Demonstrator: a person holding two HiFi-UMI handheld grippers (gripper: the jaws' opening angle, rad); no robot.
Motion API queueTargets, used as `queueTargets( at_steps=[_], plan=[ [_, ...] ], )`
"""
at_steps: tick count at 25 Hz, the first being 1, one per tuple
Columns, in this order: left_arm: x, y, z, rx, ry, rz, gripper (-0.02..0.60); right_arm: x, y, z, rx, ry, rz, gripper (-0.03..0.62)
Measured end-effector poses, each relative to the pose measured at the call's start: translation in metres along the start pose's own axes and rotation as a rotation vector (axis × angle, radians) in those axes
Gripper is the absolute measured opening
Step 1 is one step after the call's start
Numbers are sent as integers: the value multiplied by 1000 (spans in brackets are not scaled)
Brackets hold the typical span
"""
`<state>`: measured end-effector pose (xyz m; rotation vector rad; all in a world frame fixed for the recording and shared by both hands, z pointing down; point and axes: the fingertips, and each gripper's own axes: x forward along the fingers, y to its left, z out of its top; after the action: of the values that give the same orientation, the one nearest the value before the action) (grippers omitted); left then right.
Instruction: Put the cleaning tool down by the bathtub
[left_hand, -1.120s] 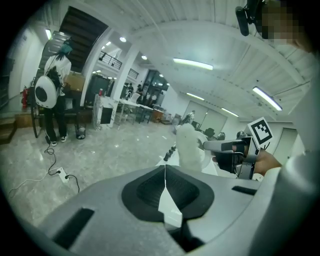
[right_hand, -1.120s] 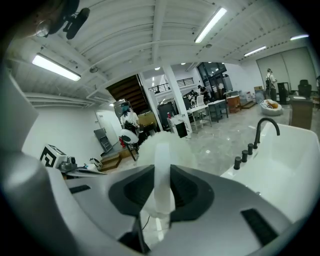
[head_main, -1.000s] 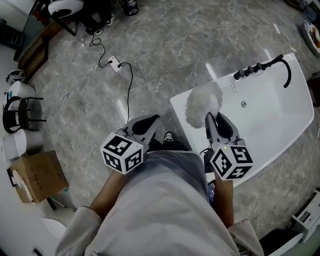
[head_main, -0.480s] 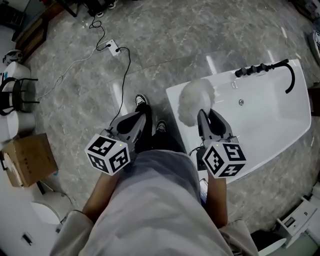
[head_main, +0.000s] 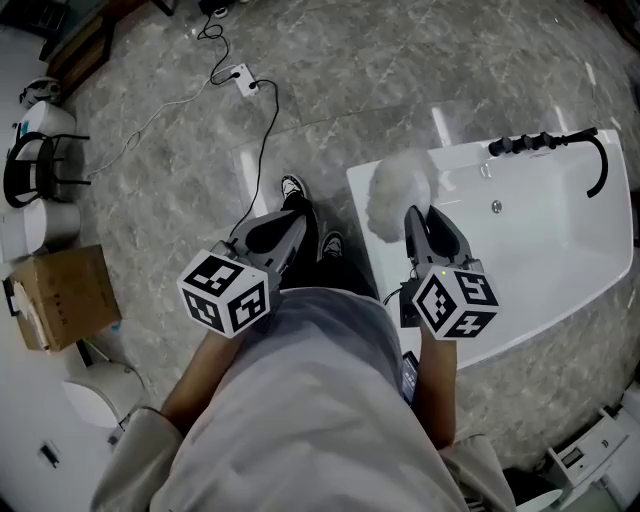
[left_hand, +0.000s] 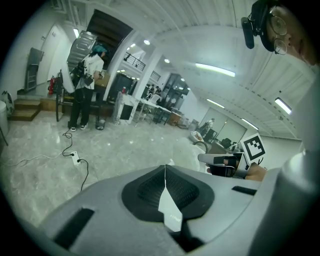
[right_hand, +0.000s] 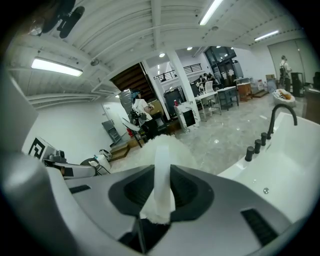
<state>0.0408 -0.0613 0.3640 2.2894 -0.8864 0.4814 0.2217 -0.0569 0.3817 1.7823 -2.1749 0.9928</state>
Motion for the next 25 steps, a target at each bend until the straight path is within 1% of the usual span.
queueTargets(
  at_steps=[5, 11, 21, 25],
  plan=[
    [2, 3, 6, 10, 7, -14, 9, 5, 4, -3, -5, 12, 0, 81],
    [13, 2, 10, 5, 11, -33, 9, 12, -5, -10, -3, 50, -11, 81],
    [15, 20, 10, -45, 17, -24, 9, 28, -16, -26, 31, 111, -33, 81],
    [12, 28, 9, -61, 10, -22, 9, 34, -21, -28, 55, 118, -53, 81]
  ],
)
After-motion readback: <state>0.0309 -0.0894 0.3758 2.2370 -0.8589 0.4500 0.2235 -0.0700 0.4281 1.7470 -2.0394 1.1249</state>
